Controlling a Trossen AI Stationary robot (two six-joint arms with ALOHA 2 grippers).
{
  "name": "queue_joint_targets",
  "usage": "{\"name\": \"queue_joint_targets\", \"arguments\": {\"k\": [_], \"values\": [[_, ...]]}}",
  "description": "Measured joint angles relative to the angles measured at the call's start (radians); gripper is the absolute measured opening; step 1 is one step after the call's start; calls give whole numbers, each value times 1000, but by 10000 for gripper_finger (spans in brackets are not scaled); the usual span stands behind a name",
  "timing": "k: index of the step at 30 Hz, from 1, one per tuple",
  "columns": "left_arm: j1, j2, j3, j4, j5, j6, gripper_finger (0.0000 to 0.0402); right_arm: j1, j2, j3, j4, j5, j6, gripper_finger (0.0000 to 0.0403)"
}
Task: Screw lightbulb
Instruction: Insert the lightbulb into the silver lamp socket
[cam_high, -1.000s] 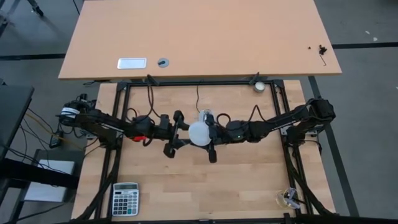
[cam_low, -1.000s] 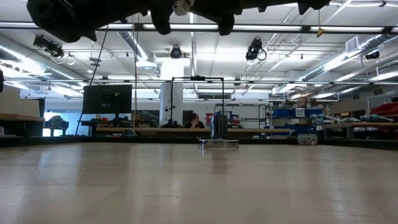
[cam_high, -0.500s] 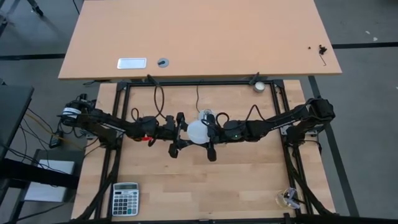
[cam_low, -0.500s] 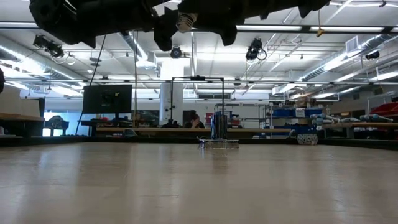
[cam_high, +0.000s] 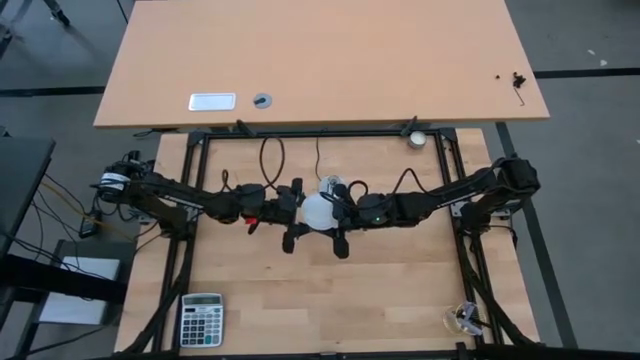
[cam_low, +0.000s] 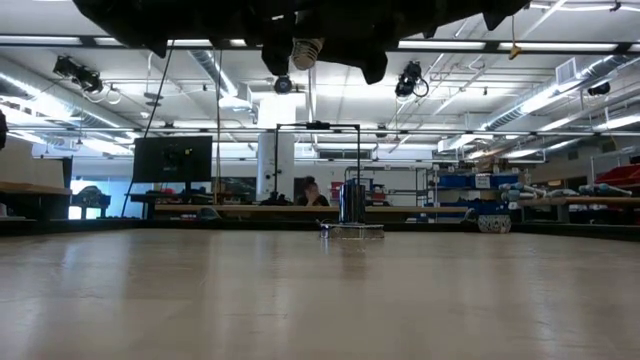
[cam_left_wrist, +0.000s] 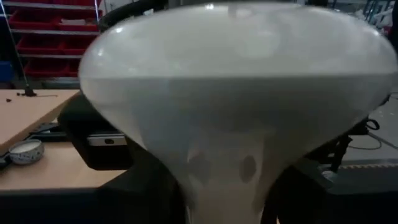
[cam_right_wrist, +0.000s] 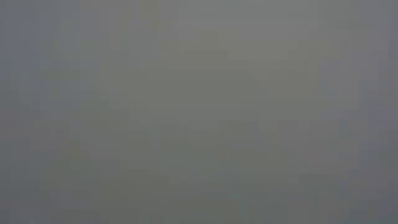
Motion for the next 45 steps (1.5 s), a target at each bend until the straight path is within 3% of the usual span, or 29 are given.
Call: {"name": "queue_joint_targets", "arguments": {"k": [4,17,27,34,45], "values": [[16,2,1,12,9,-1,174,0,-34,2,-63,14,-5,193],[128,9,4,111,42,45,166,-1,-262,3,-355,140,-36,229],[222,224,4,381,121,45,165,-1,-401,3,-463,179,-64,223],[288,427,34,567,110,14,164,-27,-396,3,-438,203,-66,168],[309,605,166,580,59,69,164,-137,-260,2,-320,205,-137,23]]}}
